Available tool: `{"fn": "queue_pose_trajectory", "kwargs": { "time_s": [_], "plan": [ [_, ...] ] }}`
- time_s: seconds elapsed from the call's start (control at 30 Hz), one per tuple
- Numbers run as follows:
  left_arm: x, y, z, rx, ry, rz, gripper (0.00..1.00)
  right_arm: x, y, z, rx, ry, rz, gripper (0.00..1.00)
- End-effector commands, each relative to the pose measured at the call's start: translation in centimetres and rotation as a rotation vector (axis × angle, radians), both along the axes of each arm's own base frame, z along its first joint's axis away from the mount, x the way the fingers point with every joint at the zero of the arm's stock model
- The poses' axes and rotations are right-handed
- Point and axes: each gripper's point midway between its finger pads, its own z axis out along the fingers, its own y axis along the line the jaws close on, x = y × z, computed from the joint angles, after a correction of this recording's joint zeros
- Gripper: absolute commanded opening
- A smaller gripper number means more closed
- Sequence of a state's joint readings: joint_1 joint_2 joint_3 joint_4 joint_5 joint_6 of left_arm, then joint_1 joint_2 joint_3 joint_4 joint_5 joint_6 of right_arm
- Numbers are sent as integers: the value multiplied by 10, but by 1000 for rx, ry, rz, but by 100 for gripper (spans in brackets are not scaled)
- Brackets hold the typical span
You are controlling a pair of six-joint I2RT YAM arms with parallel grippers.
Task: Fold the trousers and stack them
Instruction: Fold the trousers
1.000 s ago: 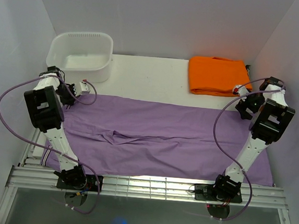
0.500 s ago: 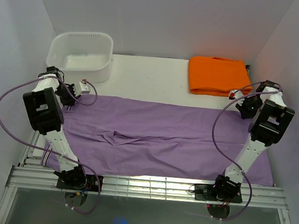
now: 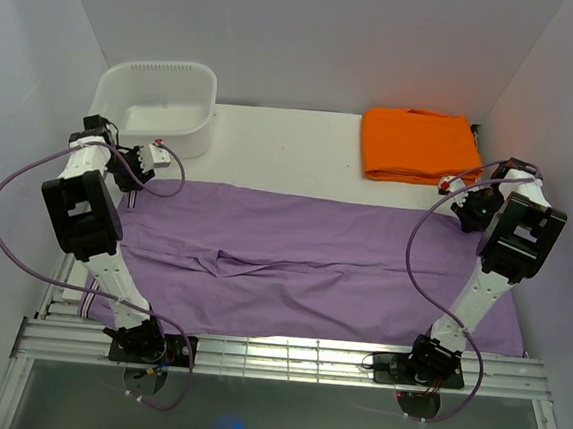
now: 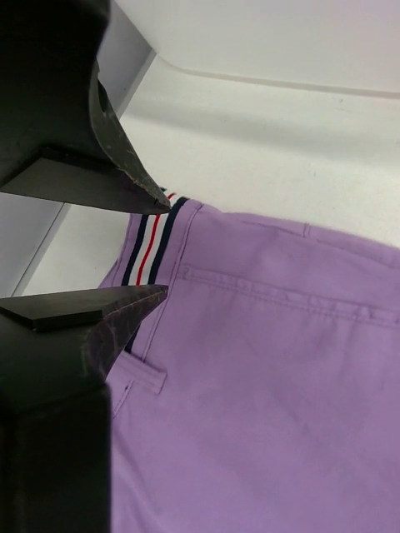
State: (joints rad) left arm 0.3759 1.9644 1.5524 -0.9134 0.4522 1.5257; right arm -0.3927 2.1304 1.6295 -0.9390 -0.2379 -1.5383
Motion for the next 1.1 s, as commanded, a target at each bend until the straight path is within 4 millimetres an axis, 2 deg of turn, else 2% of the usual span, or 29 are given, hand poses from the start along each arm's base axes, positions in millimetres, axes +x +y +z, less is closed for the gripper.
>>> {"fn": "queue_pose_trajectory", "kwargs": {
  "time_s": [0.0,0.07,0.2,0.3,0.4,0.5,0.53,0.57,0.63,0.73,0.77,0.83,0.87,0.9,0.93,0.97,1.0,1.03,1.07],
  "plan": [
    [26,1,5,-2,-80,-19,50,-19,5,2,-25,14,302,8],
    [36,6,-1,14,-96,-7,51,-19,5,3,-28,6,305,8],
    [40,15,-31,44,-51,1,52,-19,5,4,-33,1,306,8],
    [25,10,-53,34,24,-32,50,-17,5,8,-34,-13,302,8],
    [6,0,-63,2,98,-47,47,-14,7,17,-33,-43,300,8],
    [-14,-4,-65,-11,163,-52,25,-13,10,29,-28,-77,299,8],
    [-19,-5,-66,-15,180,-54,12,-13,11,33,-27,-87,297,8],
    [-24,-7,-61,-18,193,-53,7,-12,10,43,-35,-112,295,8],
    [-20,-9,-51,-31,167,-38,1,-4,11,58,-26,-164,279,8],
    [-2,-6,-16,-65,79,25,0,7,5,84,-27,-234,220,8],
    [10,-5,3,-91,32,54,0,13,-1,100,-39,-272,203,8],
    [18,1,32,-104,-43,81,0,14,-4,114,-40,-305,186,8],
    [24,3,47,-116,-87,86,0,12,-9,127,-54,-333,174,8],
    [23,7,57,-122,-112,102,0,10,-9,134,-58,-346,175,8],
    [21,8,77,-116,-157,102,0,7,-11,138,-66,-352,182,8],
    [19,9,87,-113,-181,100,0,0,-13,151,-78,-369,178,8],
    [14,11,93,-120,-197,107,0,-5,-13,155,-73,-379,180,8],
    [9,10,114,-109,-244,103,0,-9,-14,160,-79,-389,188,8],
    [4,10,123,-109,-264,106,0,-18,-18,170,-91,-401,180,8]
  ]
}}
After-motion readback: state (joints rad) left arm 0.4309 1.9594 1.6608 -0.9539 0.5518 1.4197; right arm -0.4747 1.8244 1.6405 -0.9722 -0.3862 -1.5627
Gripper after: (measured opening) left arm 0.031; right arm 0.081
